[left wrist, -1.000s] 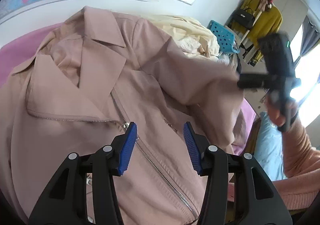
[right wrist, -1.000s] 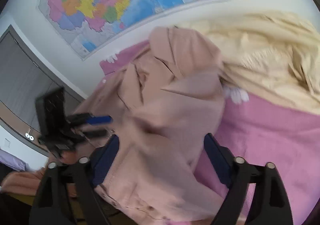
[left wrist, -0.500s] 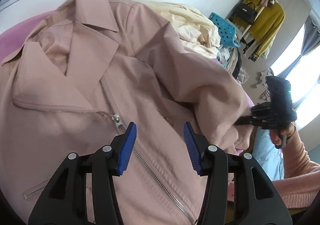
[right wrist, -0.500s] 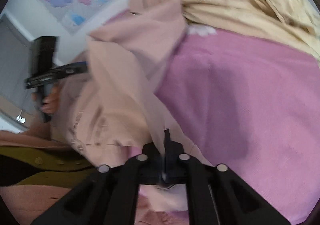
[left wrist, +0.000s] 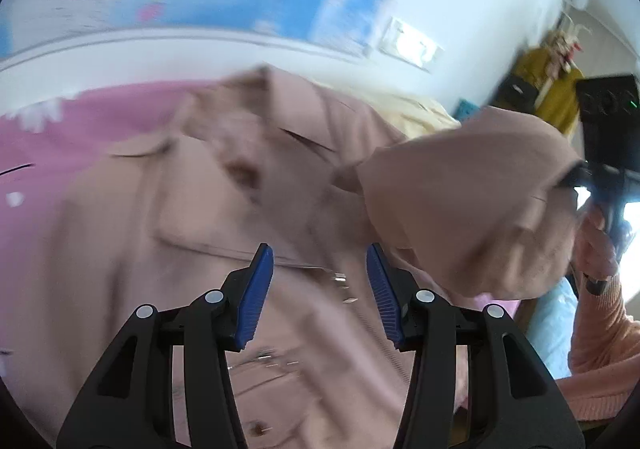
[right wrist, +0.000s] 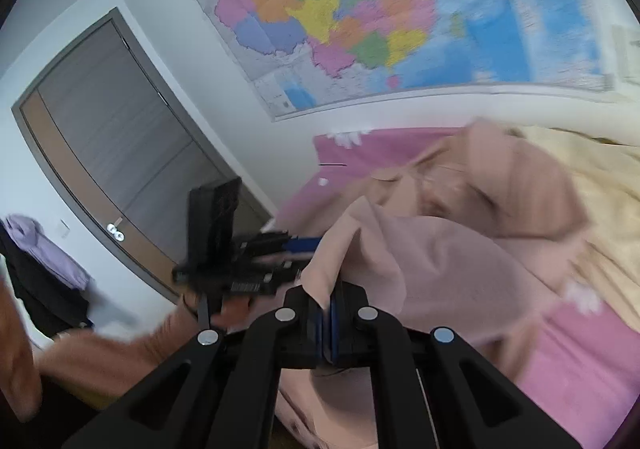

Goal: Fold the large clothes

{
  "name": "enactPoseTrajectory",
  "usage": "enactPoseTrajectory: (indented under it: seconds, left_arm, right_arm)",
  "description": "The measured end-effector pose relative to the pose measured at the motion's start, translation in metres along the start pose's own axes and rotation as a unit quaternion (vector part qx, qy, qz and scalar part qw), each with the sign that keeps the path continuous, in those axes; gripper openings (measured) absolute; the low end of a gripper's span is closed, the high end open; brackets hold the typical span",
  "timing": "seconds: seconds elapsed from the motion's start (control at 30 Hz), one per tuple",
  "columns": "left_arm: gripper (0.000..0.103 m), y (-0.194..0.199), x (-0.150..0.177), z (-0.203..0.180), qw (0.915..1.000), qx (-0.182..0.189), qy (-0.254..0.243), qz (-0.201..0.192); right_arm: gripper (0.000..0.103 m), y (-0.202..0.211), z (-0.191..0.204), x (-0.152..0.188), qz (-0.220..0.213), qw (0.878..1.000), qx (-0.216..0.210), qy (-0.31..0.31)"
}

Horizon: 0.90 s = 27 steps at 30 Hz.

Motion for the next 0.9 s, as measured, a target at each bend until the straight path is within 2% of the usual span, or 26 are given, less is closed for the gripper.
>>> enactPoseTrajectory:
  seconds: [0.1,0.13,0.17,0.2,0.23,0.3,0.37,0.4,0.47,0.53,0.57,0.6,0.7,0.73,0.8,0.87,0.9]
  left_arm:
    - [0.049,0.021,0.002,0.023,0.9996,-0.010,0.022,-0.017]
    - [0.049,0.029,0.004,0.032,0.9991,-0.013,0.032,-0.024]
    - [0.049,0.035,0.006,0.040,0.9987,-0.016,0.040,-0.029]
    - [0.049,0.038,0.007,0.045,0.9983,-0.019,0.044,-0.032]
    - [0.051,0.041,0.009,0.052,0.9979,-0.021,0.050,-0.035]
    - [0.053,0.042,0.013,0.056,0.9980,-0.016,0.053,-0.031]
    - [0.053,0.037,0.017,0.054,0.9987,-0.007,0.046,-0.020]
    - [0.056,0.032,0.018,0.050,0.9991,-0.003,0.040,-0.014]
    - [0.059,0.020,0.019,0.044,0.9996,0.001,0.028,0.003]
    - [0.063,0.008,0.025,0.039,0.9994,0.009,0.022,0.024]
    - [0.063,0.002,0.027,0.037,0.9992,-0.003,0.019,0.035]
    - [0.064,-0.004,0.032,0.036,0.9986,-0.021,0.016,0.045]
    - [0.066,-0.011,0.047,0.044,0.9955,-0.059,0.015,0.072]
    - [0.068,-0.011,0.051,0.049,0.9944,-0.067,0.021,0.079]
    - [0.071,-0.013,0.057,0.059,0.9929,-0.071,0.031,0.090]
    - [0.071,-0.019,0.058,0.065,0.9912,-0.070,0.040,0.105]
    - [0.071,-0.024,0.057,0.067,0.9903,-0.073,0.038,0.112]
  right_arm:
    - [0.012,-0.058,-0.013,-0.031,0.033,0.999,-0.016,-0.034]
    - [0.021,-0.073,-0.020,-0.036,0.042,0.998,-0.017,-0.048]
    - [0.031,-0.095,-0.029,-0.040,0.059,0.996,-0.024,-0.065]
    - [0.060,-0.108,-0.036,-0.041,0.071,0.994,-0.027,-0.075]
    - [0.068,-0.115,-0.042,-0.041,0.071,0.994,-0.015,-0.081]
    - [0.068,-0.112,-0.049,-0.040,0.062,0.995,-0.010,-0.079]
    - [0.068,-0.093,-0.059,-0.039,0.040,0.995,-0.018,-0.085]
    - [0.068,-0.082,-0.065,-0.040,0.025,0.996,-0.007,-0.082]
    - [0.070,-0.052,-0.082,-0.033,-0.012,0.995,0.068,-0.077]
    - [0.073,-0.026,-0.102,-0.020,-0.033,0.987,0.127,-0.092]
    - [0.074,-0.015,-0.113,-0.013,-0.043,0.981,0.162,-0.099]
    - [0.079,-0.005,-0.125,-0.005,-0.050,0.975,0.184,-0.110]
    - [0.084,0.005,-0.160,0.015,-0.048,0.961,0.235,-0.141]
    - [0.084,0.004,-0.170,0.021,-0.041,0.958,0.241,-0.148]
    - [0.084,-0.007,-0.190,0.029,-0.023,0.961,0.216,-0.170]
    - [0.084,-0.022,-0.199,0.028,-0.007,0.963,0.210,-0.167]
    - [0.078,-0.029,-0.203,0.025,-0.003,0.964,0.210,-0.165]
Point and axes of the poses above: each gripper's, at about its wrist camera, not at the fingertips, and y roughly against the way its jaws point, z to its left, x to its underside, the point moved 3 cm from there along -y, roughly the way its jaws point, and after that the axes turned 12 degrees about z, right-handed, at the moved point
